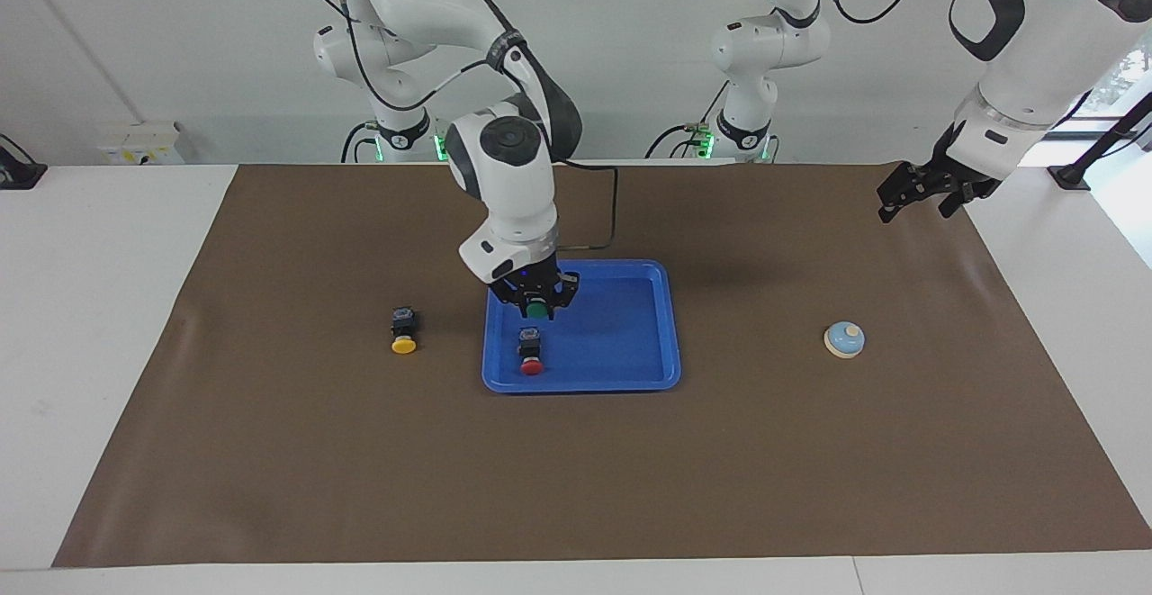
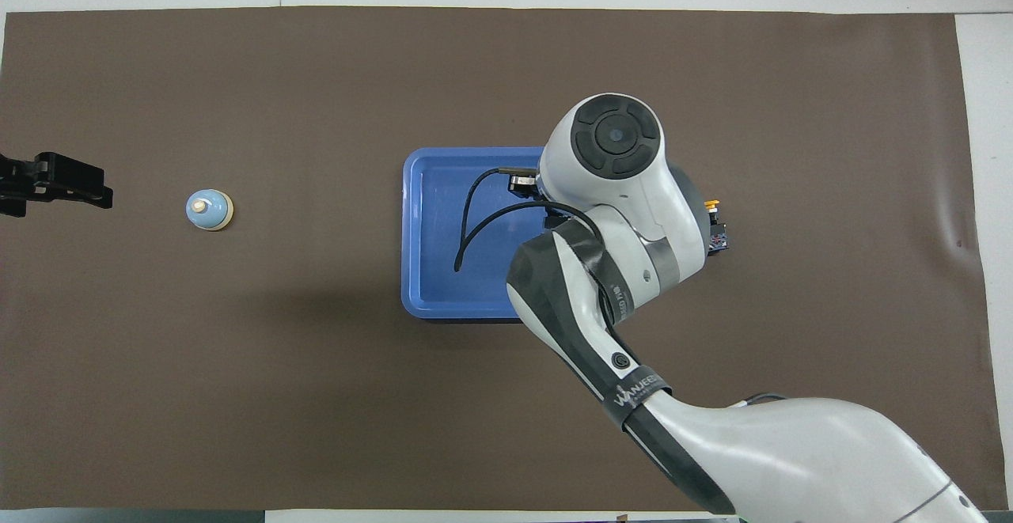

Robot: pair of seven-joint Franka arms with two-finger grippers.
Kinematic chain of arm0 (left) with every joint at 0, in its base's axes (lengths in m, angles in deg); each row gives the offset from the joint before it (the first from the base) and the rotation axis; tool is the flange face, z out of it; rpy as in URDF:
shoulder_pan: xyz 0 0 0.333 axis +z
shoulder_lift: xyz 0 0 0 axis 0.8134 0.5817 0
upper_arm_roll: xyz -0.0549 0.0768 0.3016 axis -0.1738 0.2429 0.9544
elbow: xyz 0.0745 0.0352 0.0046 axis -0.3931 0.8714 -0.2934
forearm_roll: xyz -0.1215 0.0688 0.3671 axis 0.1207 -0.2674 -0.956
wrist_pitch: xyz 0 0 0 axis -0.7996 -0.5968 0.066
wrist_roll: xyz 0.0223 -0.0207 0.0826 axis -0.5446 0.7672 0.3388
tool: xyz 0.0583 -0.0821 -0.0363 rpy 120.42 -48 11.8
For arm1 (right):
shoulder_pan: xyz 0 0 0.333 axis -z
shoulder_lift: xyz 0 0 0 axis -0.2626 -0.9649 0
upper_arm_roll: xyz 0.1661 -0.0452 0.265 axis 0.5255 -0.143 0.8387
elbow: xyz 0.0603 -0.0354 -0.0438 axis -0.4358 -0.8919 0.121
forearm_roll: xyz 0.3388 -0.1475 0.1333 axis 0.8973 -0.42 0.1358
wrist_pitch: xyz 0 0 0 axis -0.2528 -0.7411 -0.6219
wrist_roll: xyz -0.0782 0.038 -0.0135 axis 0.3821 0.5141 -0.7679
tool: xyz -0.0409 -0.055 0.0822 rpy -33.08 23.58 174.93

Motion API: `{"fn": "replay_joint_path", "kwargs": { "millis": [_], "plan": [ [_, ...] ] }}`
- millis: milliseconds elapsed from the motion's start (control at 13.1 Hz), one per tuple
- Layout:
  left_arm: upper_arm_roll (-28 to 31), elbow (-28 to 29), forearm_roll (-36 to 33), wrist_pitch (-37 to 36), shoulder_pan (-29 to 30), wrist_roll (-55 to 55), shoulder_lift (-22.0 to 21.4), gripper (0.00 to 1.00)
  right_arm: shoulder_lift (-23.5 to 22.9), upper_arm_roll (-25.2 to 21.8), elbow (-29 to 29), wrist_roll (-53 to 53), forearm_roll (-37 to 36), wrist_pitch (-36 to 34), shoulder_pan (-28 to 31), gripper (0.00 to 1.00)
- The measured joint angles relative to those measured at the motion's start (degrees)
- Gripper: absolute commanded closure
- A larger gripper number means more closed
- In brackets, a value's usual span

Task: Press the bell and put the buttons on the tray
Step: 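Carry the green button into the tray beside the red one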

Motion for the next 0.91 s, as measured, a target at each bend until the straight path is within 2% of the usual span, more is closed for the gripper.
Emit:
{"fn": "replay_joint_path", "kwargs": {
  "millis": [228, 608, 685, 761, 837, 913],
  "plan": [
    [0.0, 0.0, 0.0, 0.0, 0.0, 0.0, 0.0, 0.0, -3.97, 0.0, 0.9, -1.49, 0.01, 2.91, -0.91, 1.0],
    [0.0, 0.0, 0.0, 0.0, 0.0, 0.0, 0.0, 0.0, -5.25, 0.0, 1.11, -2.07, 0.12, 6.49, -1.42, 1.0],
    [0.0, 0.0, 0.0, 0.0, 0.0, 0.0, 0.0, 0.0, -5.59, 0.0, 1.05, -2.07, 0.12, 6.5, -1.42, 0.78],
    [0.0, 0.0, 0.0, 0.0, 0.0, 0.0, 0.0, 0.0, -5.98, 0.0, 0.96, -2.07, 0.12, 6.49, -1.42, 0.33],
    [0.0, 0.0, 0.0, 0.0, 0.0, 0.0, 0.0, 0.0, -6.29, 0.0, 0.95, -2.07, 0.12, 6.5, -1.42, 0.0],
    [0.0, 0.0, 0.0, 0.0, 0.0, 0.0, 0.0, 0.0, -6.44, -0.01, 0.96, -2.14, 0.13, 6.49, -1.41, 0.0]
  ]
}}
